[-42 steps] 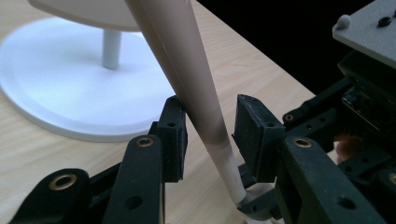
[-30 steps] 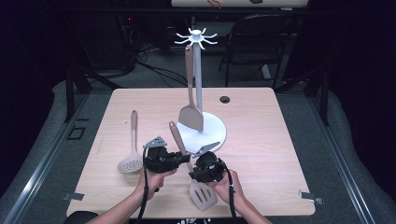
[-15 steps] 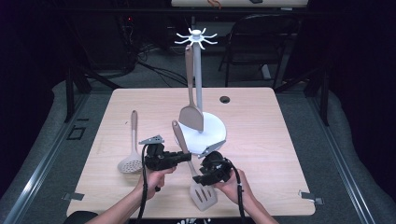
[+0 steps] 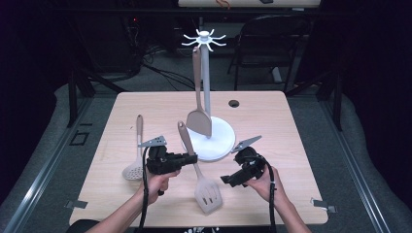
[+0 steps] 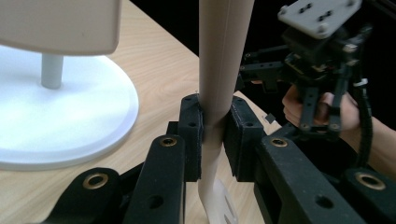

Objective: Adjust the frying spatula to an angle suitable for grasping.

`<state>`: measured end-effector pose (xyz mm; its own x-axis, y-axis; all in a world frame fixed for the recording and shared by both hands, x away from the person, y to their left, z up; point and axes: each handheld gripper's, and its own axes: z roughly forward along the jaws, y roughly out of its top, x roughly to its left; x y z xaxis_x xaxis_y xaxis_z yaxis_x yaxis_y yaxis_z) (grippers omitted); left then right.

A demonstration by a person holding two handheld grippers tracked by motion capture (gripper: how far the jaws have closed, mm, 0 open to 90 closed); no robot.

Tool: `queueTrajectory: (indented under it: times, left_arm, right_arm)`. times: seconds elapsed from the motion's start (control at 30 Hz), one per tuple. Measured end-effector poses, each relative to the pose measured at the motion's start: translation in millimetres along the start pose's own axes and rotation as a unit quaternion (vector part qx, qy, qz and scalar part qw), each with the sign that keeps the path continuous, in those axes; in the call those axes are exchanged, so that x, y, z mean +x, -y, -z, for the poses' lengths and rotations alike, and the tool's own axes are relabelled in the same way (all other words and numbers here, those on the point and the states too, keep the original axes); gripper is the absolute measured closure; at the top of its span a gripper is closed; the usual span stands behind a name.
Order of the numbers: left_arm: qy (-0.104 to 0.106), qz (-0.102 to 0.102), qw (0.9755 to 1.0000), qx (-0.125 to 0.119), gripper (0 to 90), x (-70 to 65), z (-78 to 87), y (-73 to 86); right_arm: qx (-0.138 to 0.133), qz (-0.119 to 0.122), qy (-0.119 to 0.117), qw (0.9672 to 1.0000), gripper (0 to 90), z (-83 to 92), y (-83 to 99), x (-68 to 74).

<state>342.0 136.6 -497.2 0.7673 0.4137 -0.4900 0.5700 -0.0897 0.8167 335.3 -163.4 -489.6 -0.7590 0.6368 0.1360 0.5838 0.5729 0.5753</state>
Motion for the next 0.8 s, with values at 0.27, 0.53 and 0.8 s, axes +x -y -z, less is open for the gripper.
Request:
queueTrajectory:
  times: [0.27,0.53,0.8]
  left_arm:
    - [0.001,-0.028,0.9996,-0.004,77.8,-9.9,2.5,-9.9]
    - [0.002,-0.059,0.9982,-0.007,77.9,-15.6,8.2,-21.9]
    - [0.003,-0.081,0.9967,-0.008,77.9,-23.0,11.2,-33.3]
  right_arm:
    - [0.004,-0.017,0.041,0.999,4.2,4.9,5.4,-16.3]
    - [-0.014,-0.03,0.066,0.9973,0.6,10.2,8.9,-24.8]
    - [-0.039,-0.056,0.089,0.9937,0.0,17.0,14.5,-36.5]
